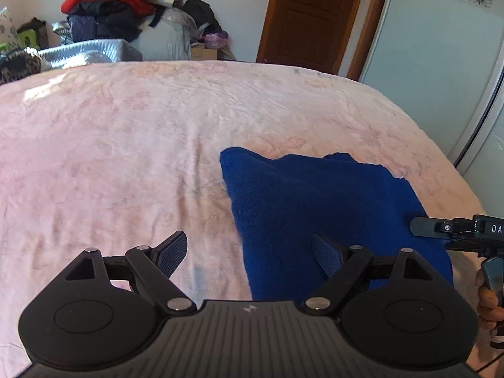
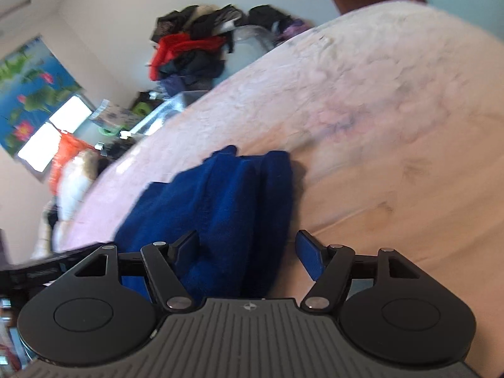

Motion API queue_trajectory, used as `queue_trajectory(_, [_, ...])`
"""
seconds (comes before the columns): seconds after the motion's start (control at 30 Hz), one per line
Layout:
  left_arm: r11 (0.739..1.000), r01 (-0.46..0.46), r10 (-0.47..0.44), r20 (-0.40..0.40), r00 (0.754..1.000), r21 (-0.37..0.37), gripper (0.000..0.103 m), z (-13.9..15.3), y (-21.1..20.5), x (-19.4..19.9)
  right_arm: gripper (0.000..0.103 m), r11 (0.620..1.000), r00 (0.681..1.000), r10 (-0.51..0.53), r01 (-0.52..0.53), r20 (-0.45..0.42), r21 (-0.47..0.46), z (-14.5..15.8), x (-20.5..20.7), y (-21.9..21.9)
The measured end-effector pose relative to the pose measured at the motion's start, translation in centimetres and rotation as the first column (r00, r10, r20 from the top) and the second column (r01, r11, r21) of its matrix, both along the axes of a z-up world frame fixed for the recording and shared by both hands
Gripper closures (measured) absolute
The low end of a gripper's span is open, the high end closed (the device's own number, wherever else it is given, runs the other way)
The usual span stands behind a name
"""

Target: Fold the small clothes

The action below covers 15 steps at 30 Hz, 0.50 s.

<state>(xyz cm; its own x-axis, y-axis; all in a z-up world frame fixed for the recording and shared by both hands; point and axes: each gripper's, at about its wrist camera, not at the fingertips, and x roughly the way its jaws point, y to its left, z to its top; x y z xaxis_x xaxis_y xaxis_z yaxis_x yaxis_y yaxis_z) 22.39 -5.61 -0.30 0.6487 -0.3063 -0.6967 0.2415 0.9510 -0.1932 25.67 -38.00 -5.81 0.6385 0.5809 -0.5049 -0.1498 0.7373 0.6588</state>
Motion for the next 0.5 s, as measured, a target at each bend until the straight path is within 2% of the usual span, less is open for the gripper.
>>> queue_trajectory(0.1, [0.997, 0.021, -0.023, -0.027, 0.999, -0.075, 0.016, -1.2, 0.3, 0.9, 0.031, 0.996, 0.998, 0.059, -0.060, 0.015, 0.073, -0.5, 1.0, 0.1])
queue_trajectory(0.23, [0.982, 0.013, -0.029, -0.085, 0.996, -0.188, 0.016, -2.6, 0.2, 3.3, 0.032, 0.992, 0.994, 0.100, -0.102, 0.036, 0.071, -0.3, 2.8, 1.1])
queue_trajectory(0.37, [0.964, -0.035, 0.004, -0.117, 0.993, -0.264, 0.018, -2.8, 0.4, 5.8, 0.037, 0.994, 0.995, 0.083, -0.086, 0.055, 0.064, -0.5, 5.0, 2.3])
queue_trajectory(0.4, [0.962, -0.045, 0.010, -0.131, 0.991, -0.271, 0.024, -2.8, 0.3, 6.2, 0.047, 0.996, 0.996, 0.075, -0.078, 0.048, 0.049, -0.5, 5.4, 2.5])
queue_trajectory(0.43, [0.963, -0.048, 0.012, -0.134, 0.991, -0.266, 0.037, -2.7, 0.3, 6.3, 0.057, 0.997, 0.997, 0.071, -0.072, 0.036, 0.032, -0.6, 5.8, 2.8])
queue_trajectory(0.47, [0.967, -0.032, -0.003, -0.136, 0.991, -0.252, 0.062, -2.6, 0.0, 6.4, 0.071, 0.998, 0.997, 0.066, -0.067, 0.026, 0.021, -0.8, 6.0, 3.2])
queue_trajectory(0.5, [0.972, -0.020, -0.011, -0.130, 0.991, -0.236, 0.070, -2.3, -0.2, 6.1, 0.074, 0.998, 0.998, 0.059, -0.059, 0.030, 0.017, -0.8, 5.8, 3.3])
